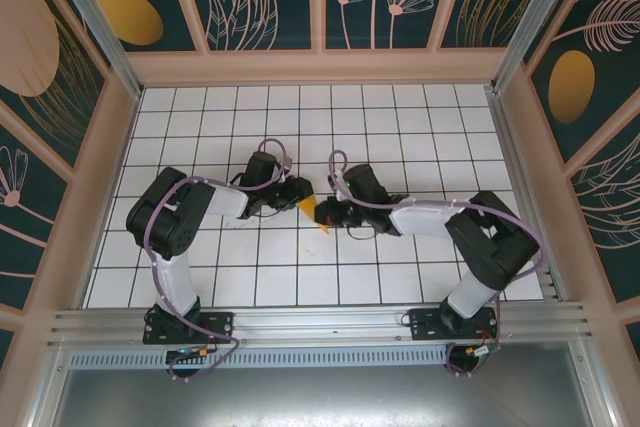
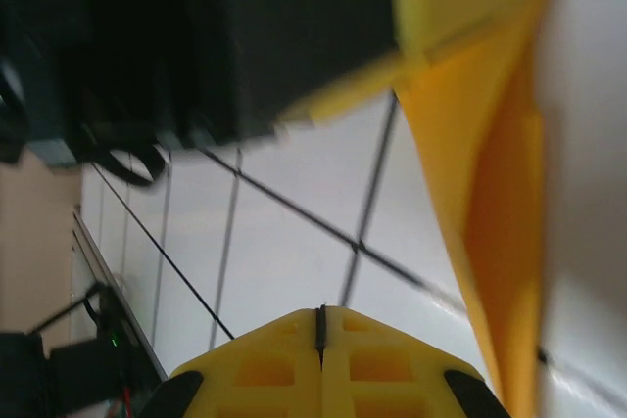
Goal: Fold a paper plane with a square sheet of paper (pick it up from the middle)
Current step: Fold the wing for the fifth time at the center of the table.
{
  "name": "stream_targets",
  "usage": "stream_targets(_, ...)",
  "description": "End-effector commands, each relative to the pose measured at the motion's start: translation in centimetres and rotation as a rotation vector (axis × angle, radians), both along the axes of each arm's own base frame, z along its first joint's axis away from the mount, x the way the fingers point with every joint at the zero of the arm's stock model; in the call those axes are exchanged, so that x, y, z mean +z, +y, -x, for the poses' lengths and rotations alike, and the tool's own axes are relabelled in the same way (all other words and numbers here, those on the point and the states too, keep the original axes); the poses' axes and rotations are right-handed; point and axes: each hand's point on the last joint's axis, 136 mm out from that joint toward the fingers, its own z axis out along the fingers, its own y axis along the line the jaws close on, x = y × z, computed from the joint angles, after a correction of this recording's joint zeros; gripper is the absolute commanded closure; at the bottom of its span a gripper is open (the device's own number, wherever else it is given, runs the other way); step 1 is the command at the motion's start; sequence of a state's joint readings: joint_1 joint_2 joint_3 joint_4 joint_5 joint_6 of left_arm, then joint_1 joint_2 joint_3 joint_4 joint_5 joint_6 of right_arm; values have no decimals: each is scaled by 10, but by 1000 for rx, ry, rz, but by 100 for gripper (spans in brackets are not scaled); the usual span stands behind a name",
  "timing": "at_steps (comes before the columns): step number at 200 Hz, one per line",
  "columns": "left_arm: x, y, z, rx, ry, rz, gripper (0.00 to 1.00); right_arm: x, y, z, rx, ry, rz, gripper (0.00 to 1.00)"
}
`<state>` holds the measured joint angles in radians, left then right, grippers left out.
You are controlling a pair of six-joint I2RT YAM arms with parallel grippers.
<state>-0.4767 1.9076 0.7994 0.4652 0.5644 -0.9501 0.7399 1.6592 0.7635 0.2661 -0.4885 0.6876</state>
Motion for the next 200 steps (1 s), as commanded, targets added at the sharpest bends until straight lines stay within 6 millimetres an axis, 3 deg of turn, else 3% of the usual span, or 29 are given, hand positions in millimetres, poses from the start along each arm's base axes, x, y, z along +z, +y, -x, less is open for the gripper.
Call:
stream_targets(1,-75,39,28,65,169,-214,70,-11,7,-23,-46,9,22,96)
stream_targets(38,-71,37,27,64,161,-201,70,-46,4,-31,-82,58,75,97)
stream_targets(72,-66,35,25,51,142,-190,69,-81,-14,-16,-102,146,135,99)
stream_targets(130,-48,34,12,58,82,-205,65,-90,-27,1,-105,193,157,100)
stream_targets(152,-25,29,4,51,25,-172,60,-92,-29,3,-111,204,155,100)
stream_targets(179,24,21,-9,47,-97,-115,56,-98,-29,4,-117,224,168,100)
stream_targets(200,43,22,-12,62,-152,-88,55,-100,-27,5,-114,235,164,100)
